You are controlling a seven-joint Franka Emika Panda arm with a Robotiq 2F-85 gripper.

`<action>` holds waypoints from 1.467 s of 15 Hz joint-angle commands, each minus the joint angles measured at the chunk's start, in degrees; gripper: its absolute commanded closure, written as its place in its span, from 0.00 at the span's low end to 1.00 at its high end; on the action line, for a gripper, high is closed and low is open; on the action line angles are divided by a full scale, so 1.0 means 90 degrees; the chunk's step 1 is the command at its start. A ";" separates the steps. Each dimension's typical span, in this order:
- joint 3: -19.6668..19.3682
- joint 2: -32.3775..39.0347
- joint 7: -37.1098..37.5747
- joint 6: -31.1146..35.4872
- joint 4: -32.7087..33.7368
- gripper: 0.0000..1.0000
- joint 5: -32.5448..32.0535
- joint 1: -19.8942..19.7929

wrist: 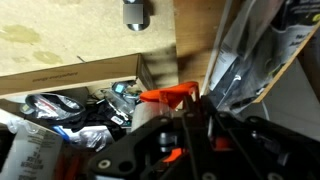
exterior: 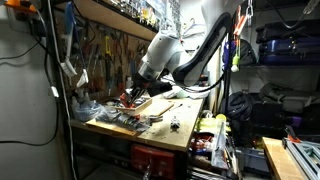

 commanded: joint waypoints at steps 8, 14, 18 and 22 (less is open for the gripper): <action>0.0638 0.0994 -0.1781 0.1043 0.0604 0.97 -0.0033 -0.0802; 0.0824 0.1207 -0.3177 0.1172 0.0513 0.97 0.1061 -0.0967; 0.1238 0.1339 -0.3803 0.0946 0.0689 0.63 0.1543 -0.1261; 0.1506 0.1139 -0.3935 0.0940 0.0617 0.45 0.1687 -0.1456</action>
